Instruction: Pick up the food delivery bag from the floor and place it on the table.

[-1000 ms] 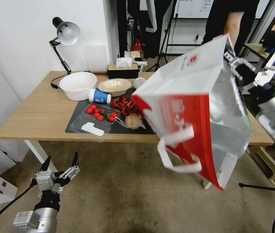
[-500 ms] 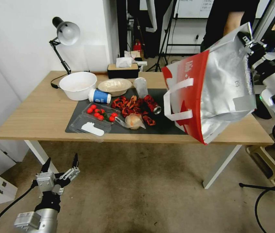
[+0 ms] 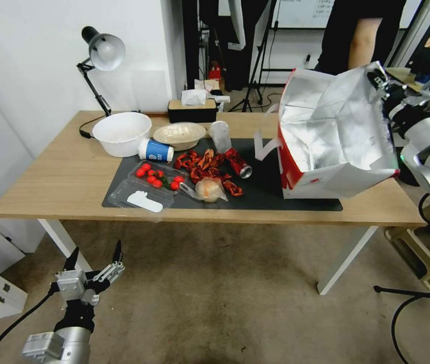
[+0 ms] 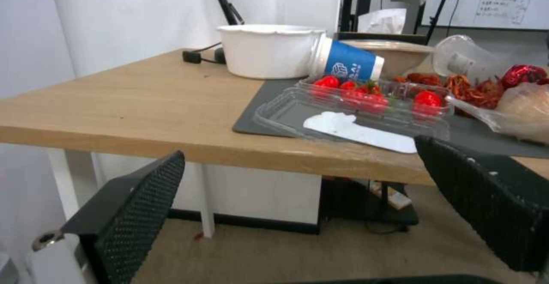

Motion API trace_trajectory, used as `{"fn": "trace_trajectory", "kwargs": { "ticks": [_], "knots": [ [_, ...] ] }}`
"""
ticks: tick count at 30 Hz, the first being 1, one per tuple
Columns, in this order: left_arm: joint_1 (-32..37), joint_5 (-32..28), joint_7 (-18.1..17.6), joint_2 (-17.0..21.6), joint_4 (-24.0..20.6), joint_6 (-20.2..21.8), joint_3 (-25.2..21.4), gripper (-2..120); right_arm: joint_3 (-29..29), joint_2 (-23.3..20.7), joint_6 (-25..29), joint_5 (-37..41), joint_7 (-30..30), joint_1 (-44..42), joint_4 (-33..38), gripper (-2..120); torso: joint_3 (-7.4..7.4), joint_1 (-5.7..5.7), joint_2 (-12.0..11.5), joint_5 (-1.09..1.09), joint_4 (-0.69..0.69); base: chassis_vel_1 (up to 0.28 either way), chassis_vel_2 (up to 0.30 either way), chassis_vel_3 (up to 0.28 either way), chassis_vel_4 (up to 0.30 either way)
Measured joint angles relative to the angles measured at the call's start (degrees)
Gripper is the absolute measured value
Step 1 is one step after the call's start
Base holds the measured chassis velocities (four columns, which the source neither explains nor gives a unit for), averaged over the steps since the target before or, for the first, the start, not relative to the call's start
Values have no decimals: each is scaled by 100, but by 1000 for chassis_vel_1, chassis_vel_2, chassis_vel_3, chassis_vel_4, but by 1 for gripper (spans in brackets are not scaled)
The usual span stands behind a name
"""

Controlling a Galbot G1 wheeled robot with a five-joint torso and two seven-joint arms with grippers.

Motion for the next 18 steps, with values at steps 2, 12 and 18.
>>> {"fn": "trace_trajectory", "kwargs": {
  "ticks": [2,12,18],
  "knots": [
    [2,0,0,-3,-4,-7,-1,100,0,1,-2,-22,-3,-1,-1,0,0,0,0,0,0,0,0,0,0],
    [1,1,4,-22,-7,-31,7,100,43,-20,-10,-83,-38,-111,9,0,0,0,-1,0,0,0,0,0,0],
    [9,-1,4,-12,-28,-34,3,100,49,-7,-11,-120,-35,-148,26,0,-1,0,-1,0,0,0,0,0,0]
  ]
}}
